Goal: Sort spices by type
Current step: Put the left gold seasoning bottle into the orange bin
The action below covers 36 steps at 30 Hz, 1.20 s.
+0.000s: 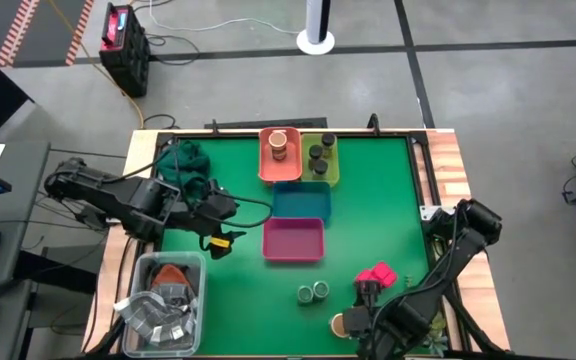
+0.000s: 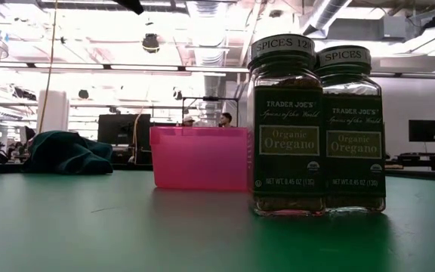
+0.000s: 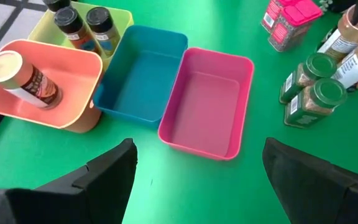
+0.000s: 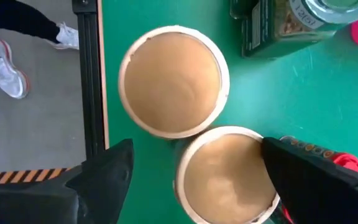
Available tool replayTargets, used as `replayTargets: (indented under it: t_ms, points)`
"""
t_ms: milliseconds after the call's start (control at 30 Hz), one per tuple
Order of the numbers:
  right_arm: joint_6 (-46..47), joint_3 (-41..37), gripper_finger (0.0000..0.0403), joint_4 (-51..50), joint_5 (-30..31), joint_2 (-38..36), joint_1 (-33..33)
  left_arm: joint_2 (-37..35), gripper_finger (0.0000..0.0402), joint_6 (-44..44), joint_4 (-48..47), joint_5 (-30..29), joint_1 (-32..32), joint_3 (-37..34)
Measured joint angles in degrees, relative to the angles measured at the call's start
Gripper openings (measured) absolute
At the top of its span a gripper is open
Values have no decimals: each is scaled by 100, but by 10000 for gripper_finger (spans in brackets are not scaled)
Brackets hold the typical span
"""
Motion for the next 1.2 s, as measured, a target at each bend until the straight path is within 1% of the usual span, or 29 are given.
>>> replayTargets:
  t_ms: [133,233,433,533,667,800,900,1000,1200]
  points:
    - [63,-2,358,21,-78,0,-2,-17,329,-4,-2,10,-15,-2]
    - [111,0,350,-21,-98,2,19,-26,329,2,-4,20,-26,-2]
    - [197,253,355,-593,-216,41,8,-22,329,48,-37,76,-26,-2]
    - [193,445,358,-961,-123,63,8,-20,329,50,-37,76,-26,-2]
    - [86,659,358,-1191,-40,55,15,-22,329,52,-37,76,-26,-2]
    - [-108,859,358,-1059,-19,50,-21,-22,329,48,-35,91,-26,-2]
    - [-371,916,361,-595,-3,44,-120,-22,329,44,-27,96,-26,-2]
    - [-616,916,371,-229,30,44,-270,-22,329,44,-24,96,-26,0]
    - [-825,916,398,-62,46,39,-585,-22,329,-36,-24,157,-26,0]
